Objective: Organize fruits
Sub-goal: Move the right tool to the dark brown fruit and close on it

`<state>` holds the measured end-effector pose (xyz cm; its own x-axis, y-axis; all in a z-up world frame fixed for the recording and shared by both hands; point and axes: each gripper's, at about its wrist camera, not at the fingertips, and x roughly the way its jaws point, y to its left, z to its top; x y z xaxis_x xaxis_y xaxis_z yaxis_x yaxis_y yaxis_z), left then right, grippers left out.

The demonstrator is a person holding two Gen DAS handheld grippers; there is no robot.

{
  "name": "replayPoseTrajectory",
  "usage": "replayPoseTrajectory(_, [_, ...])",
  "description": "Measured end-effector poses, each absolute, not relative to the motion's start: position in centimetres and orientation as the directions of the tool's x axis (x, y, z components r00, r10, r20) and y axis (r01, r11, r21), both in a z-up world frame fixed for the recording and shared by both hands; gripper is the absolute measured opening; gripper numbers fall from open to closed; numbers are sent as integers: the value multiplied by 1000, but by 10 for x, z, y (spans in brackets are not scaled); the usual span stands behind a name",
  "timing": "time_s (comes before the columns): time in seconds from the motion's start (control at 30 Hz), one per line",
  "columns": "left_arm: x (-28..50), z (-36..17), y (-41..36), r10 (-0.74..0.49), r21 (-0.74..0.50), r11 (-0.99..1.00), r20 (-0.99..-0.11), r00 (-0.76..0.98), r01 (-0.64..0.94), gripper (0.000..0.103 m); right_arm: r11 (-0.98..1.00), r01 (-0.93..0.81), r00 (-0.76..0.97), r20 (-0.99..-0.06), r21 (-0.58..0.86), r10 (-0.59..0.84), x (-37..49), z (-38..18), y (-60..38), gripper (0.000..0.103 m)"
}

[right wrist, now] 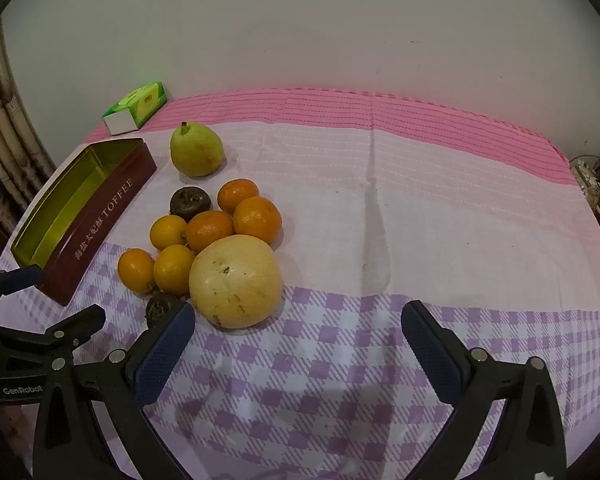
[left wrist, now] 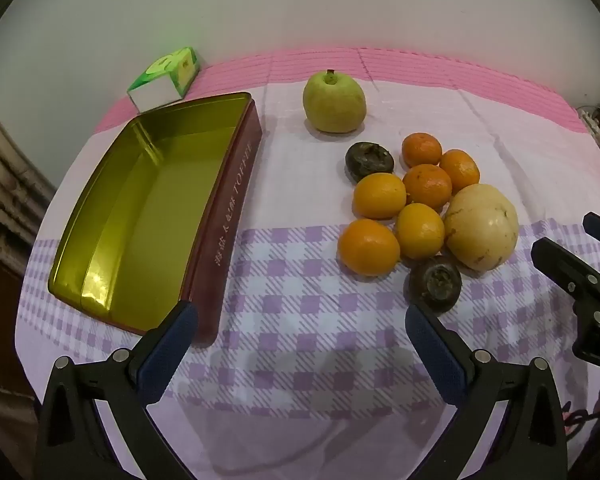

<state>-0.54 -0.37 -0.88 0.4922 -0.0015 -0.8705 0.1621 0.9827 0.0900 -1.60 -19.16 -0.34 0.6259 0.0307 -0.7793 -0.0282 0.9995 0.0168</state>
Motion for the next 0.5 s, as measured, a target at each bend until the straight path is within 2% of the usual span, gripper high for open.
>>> replayPoseTrajectory(0.5, [-4,-8,-1,-9,91,981,-863,504,174,102,999,-30,623,-781,22,36,-17,-4,-191,102])
